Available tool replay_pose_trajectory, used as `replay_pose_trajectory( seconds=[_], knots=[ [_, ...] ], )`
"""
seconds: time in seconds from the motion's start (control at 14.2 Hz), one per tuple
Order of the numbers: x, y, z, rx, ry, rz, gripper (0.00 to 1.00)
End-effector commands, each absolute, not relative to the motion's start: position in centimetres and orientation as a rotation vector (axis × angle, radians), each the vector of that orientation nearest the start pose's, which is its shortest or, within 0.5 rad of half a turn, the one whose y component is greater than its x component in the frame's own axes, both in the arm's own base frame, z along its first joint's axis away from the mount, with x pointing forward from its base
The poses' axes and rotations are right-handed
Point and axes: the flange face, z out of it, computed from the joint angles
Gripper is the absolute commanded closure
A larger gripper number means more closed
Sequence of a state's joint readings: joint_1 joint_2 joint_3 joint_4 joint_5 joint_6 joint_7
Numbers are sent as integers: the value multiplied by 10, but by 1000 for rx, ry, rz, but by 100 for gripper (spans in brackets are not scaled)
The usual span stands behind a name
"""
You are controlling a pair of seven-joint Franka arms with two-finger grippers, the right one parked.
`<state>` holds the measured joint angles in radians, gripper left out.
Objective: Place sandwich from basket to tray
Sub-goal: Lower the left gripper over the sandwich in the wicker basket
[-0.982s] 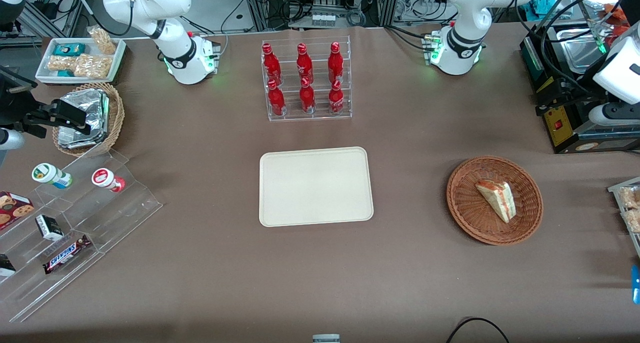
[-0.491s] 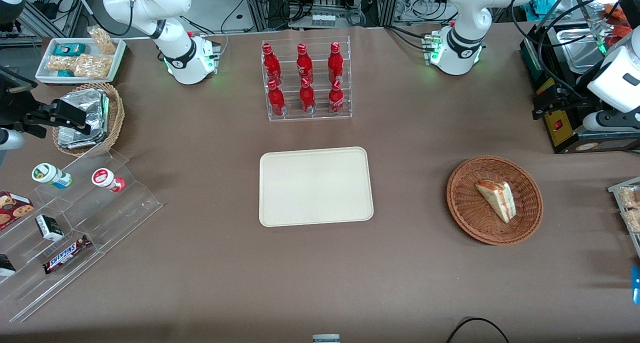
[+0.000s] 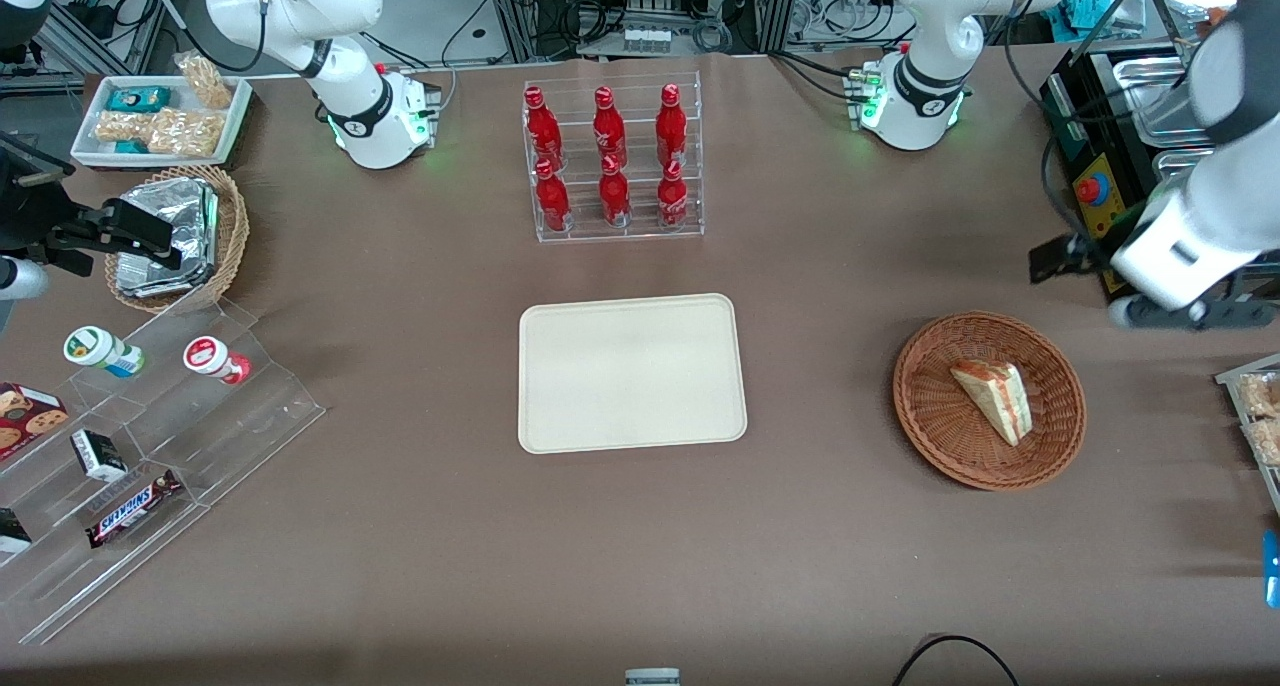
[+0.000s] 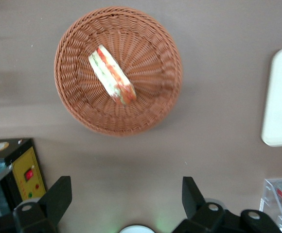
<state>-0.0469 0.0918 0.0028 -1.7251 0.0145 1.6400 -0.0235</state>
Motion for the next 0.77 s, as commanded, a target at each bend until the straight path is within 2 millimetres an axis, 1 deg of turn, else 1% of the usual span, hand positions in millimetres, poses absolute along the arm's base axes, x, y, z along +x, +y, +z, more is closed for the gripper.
replay_pose_trajectory(
  seconds=[0.0, 0.07, 0.14, 0.21, 0.28, 0.35, 0.42, 0.56, 0.7],
  knots=[
    [581, -6, 439, -3099, 8, 214, 0],
    [579, 0, 418, -3105, -7, 167, 0],
    [576, 2, 396, -3108, -8, 115, 0],
    [571, 2, 377, -3113, -11, 72, 0],
    [566, 13, 361, -3115, -46, 27, 0],
    [562, 23, 350, -3119, -100, -12, 0],
    [559, 25, 341, -3122, -204, -32, 0],
    [562, 24, 323, -3078, -572, -24, 0],
    [568, 22, 308, -3011, -890, -77, 0]
  ],
)
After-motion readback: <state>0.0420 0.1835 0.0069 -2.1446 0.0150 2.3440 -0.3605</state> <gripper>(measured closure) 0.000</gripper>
